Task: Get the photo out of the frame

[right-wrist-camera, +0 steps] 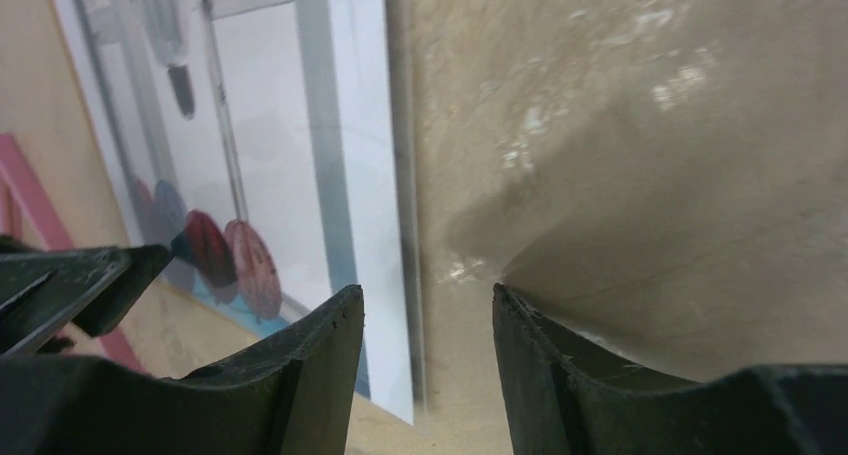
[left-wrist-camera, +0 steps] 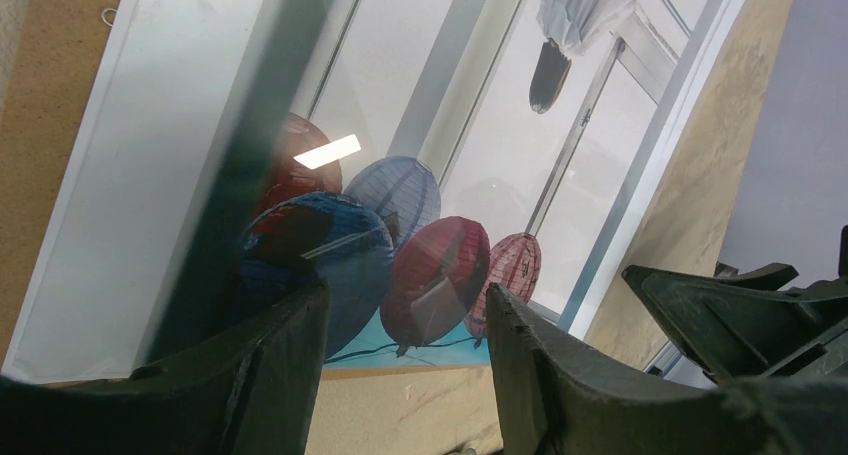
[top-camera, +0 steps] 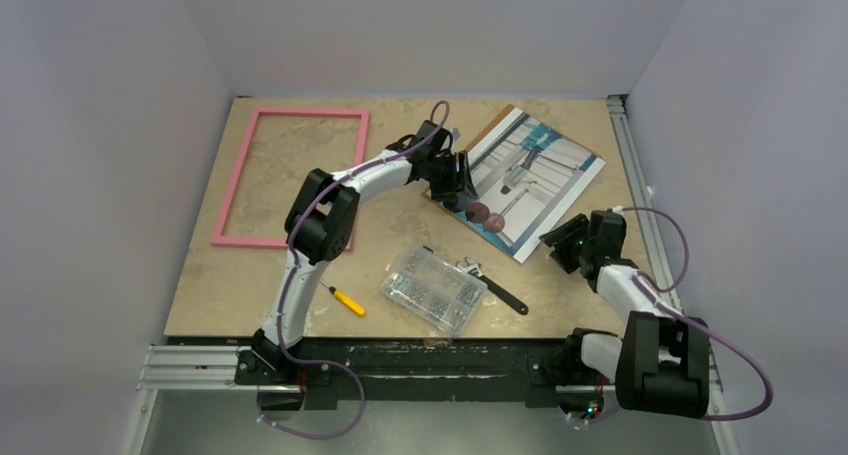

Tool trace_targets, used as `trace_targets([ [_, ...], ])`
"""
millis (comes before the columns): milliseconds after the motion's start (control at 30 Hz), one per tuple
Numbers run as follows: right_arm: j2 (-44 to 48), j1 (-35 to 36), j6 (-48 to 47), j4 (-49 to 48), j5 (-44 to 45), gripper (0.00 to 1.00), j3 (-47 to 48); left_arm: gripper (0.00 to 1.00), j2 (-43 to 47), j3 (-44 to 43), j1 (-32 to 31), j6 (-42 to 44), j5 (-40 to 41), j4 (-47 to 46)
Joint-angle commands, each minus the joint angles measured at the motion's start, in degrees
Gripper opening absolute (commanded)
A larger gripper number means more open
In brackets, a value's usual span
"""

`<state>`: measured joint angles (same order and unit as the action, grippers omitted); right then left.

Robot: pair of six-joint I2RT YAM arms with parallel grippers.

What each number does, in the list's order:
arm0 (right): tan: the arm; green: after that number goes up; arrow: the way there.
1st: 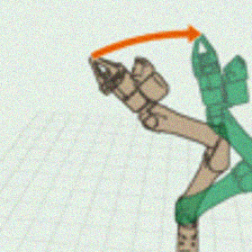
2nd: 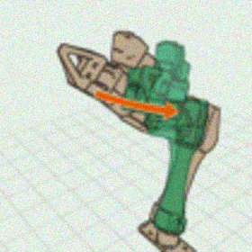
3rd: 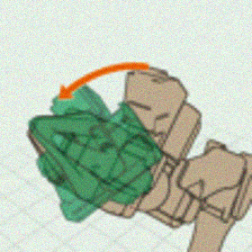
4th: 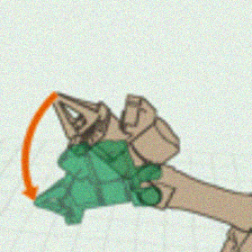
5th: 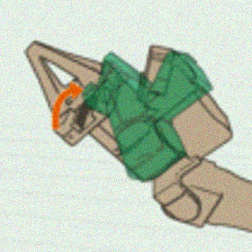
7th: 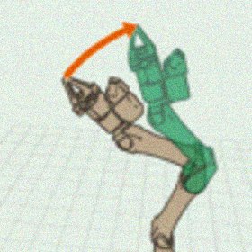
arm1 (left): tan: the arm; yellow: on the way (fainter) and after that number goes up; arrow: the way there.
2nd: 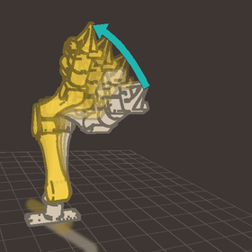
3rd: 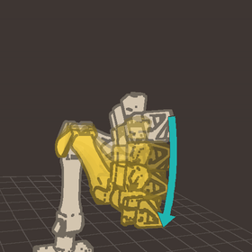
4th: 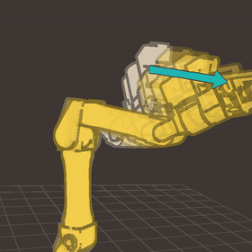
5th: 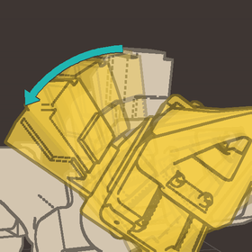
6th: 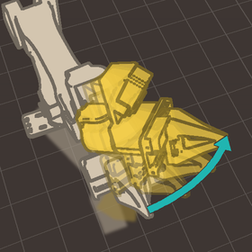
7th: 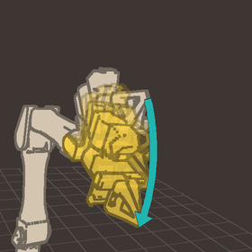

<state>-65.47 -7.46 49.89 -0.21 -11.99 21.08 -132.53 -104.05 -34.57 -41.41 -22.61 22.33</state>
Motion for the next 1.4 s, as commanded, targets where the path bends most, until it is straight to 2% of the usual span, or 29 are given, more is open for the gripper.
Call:
trace_targets([
  [0,1.52,-0.2,0.15,8.14,13.43,0.48,2.37,0.57,-1.58,-1.14,0.42,-0.16,0.37,1.23],
  [100,-1.76,-0.22,-1.49,8.72,14.95,0.39,4.03,0.57,-1.59,-1.13,0.41,-0.08,0.26,1.12],
  [133,-3.17,-0.24,-1.81,8.38,14.63,0.31,4.63,0.57,-1.58,-1.15,0.42,-0.08,0.28,1.16],
  [167,-4.65,-0.21,-2.12,7.54,13.88,0.19,5.28,0.57,-1.59,-1.15,0.49,-0.15,0.24,1.13],
  [300,-9.23,-0.23,-1.93,4.57,12.13,0.04,6.14,0.57,-1.76,-1.37,0.64,-0.17,0.02,1.24],
  [533,-14.79,-0.22,-1.71,-4.81,6.01,0.06,4.48,0.57,-1.84,-1.42,0.68,-0.21,-0.15,1.23],
  [767,-12.93,-0.32,0.1,-15.06,0.57,0.1,-0.49,0.57,-1.92,-1.51,0.79,-0.09,-0.33,1.12],
  [1067,-5.17,-0.33,-0.36,-11.53,0.61,0.12,-1.92,0.57,-2.03,-1.74,0.9,-0.03,-0.5,1.23],
  [1367,-5.01,-0.35,0.9,-14.04,-2.11,0.12,-2.28,0.57,-2.13,-1.78,1.09,0.01,-0.85,1.25],
])
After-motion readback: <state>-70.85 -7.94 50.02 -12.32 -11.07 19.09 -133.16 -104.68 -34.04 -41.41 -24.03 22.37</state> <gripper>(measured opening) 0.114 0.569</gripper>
